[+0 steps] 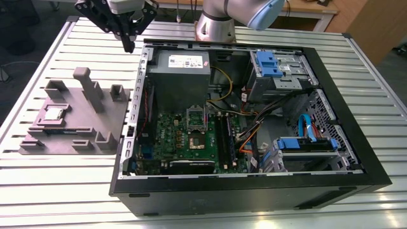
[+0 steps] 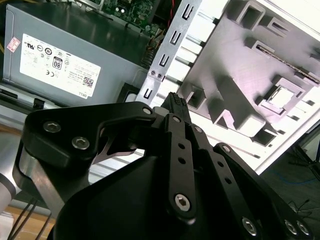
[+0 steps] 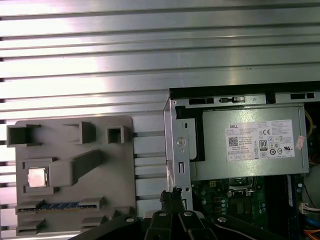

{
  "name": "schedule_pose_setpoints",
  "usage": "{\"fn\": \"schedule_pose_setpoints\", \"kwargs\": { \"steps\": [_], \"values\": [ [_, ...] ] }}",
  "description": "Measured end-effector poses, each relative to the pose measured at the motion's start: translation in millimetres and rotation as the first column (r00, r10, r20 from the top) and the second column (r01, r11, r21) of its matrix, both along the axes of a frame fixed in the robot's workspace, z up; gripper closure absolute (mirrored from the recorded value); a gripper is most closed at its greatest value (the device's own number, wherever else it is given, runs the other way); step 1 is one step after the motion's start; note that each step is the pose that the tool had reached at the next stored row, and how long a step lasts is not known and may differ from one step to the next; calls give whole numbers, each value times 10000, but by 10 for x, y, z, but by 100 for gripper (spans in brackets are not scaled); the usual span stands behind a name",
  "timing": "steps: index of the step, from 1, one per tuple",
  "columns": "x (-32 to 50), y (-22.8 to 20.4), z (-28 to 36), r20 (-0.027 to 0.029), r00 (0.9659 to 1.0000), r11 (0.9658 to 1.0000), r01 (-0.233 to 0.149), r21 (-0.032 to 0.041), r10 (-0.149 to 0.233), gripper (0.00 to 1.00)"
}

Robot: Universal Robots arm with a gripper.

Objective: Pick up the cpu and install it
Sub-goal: 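Reach for the cpu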

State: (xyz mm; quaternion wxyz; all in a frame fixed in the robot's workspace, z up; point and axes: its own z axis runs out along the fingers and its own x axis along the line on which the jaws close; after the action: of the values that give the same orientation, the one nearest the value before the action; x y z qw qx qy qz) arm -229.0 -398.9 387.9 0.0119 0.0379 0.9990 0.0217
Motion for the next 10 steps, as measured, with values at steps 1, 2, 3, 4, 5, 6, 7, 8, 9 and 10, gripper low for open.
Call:
{"fn": "schedule_pose_setpoints", "kwargs": {
  "steps": [1,2,3,4,5,6,7,8,9,10],
  "values": [
    [-3,0,0,0,10000,10000,0,0,0,90],
    [-6,0,0,0,10000,10000,0,0,0,90],
    [-8,0,0,0,10000,10000,0,0,0,90],
    [-11,0,0,0,10000,10000,0,0,0,90],
    [-14,0,0,0,10000,10000,0,0,0,90],
    [-16,0,0,0,10000,10000,0,0,0,90],
    [-19,0,0,0,10000,10000,0,0,0,90],
    [-22,0,0,0,10000,10000,0,0,0,90],
    [-25,0,0,0,10000,10000,0,0,0,90],
    [-27,0,0,0,10000,10000,0,0,0,90]
  ]
}}
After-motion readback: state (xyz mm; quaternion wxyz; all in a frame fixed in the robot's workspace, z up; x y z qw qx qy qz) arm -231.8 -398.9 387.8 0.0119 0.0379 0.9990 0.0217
